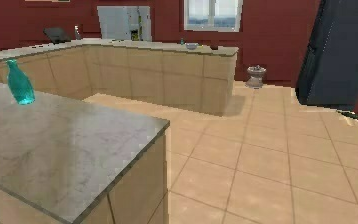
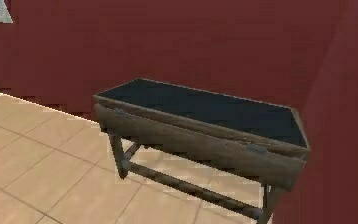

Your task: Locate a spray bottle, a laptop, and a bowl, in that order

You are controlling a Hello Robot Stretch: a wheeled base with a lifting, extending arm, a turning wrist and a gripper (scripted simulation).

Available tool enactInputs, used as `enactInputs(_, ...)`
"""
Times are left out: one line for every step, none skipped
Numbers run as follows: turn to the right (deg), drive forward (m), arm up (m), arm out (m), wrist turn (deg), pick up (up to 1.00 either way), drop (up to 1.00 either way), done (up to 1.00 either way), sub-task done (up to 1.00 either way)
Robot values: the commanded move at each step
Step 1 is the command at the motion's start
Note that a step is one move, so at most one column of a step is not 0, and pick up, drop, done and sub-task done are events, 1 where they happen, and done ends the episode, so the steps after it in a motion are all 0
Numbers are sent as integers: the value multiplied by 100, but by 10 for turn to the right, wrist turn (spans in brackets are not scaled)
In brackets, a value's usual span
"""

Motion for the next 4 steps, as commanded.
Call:
enactInputs(360, 0, 0, 0, 0, 0, 0, 0, 0)
enactInputs(0, 15, 0, 0, 0, 0, 0, 0, 0)
enactInputs(-90, 0, 0, 0, 0, 0, 0, 0, 0)
enactInputs(-30, 0, 0, 0, 0, 0, 0, 0, 0)
